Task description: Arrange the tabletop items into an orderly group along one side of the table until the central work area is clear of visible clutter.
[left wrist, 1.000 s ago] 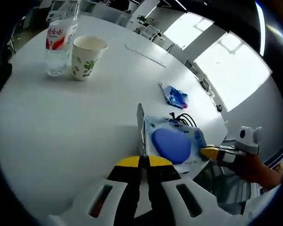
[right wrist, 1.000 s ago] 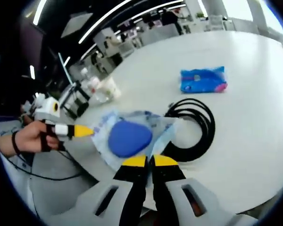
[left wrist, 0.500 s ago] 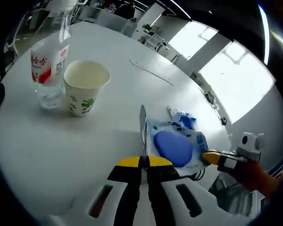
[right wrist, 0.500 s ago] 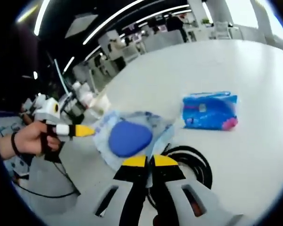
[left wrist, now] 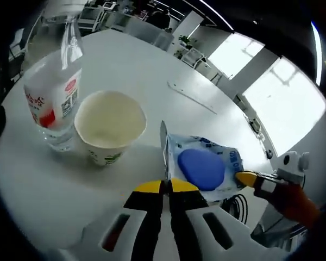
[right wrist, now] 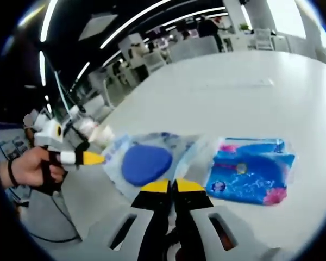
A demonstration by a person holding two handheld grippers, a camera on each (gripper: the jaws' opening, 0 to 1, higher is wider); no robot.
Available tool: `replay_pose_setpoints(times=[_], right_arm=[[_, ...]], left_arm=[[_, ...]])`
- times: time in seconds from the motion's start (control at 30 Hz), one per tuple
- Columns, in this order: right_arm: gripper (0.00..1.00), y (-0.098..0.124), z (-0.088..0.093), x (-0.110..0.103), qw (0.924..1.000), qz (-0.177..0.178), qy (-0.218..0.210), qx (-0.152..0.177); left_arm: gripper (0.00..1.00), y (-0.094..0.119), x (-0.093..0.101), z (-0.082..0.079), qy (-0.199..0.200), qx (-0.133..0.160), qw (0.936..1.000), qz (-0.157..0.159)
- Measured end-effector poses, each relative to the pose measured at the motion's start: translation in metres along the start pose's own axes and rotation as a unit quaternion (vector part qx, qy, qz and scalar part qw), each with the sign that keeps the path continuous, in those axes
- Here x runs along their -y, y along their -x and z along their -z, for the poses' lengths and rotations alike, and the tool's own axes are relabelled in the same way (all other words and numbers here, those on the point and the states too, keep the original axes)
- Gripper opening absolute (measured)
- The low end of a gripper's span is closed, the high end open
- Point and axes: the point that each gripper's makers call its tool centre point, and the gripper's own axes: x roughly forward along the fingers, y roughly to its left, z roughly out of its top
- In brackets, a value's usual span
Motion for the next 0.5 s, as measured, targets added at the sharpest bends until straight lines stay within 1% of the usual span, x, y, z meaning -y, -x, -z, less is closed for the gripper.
replay_pose_setpoints(times=[0.07, 0.2, 0.37, 0.43, 0.5], right_arm=[[0.0, -0.004, -0.002, -0.001, 1.0, -0.002, -0.002, -0.002], [0.0, -0.017, -0.004, 0.005, 1.0, -0.005, -0.001, -0.008], [0.0, -0.027, 0.0, 0.009, 0.9998, -0.006, -0.002, -0.02], [0.0, -0.026, 0.002, 0.004, 0.9997, -0.009, -0.001, -0.023], [0.0, -0.028, 0.002, 0.006, 0.9997, -0.008, -0.002, -0.024]], left_arm=[[0.0, -0.002, -0.004, -0.002, 0.005, 0.001, 1.0, -0.007], [0.0, -0.007, -0.01, -0.005, 0.012, 0.003, 0.9998, -0.015], [0.0, -0.015, -0.017, -0.001, 0.02, -0.004, 0.9994, -0.027], [0.0, -0.017, -0.021, 0.001, 0.025, -0.007, 0.9991, -0.034], [0.0, -0.018, -0.022, 0.002, 0.027, -0.007, 0.9989, -0.037]])
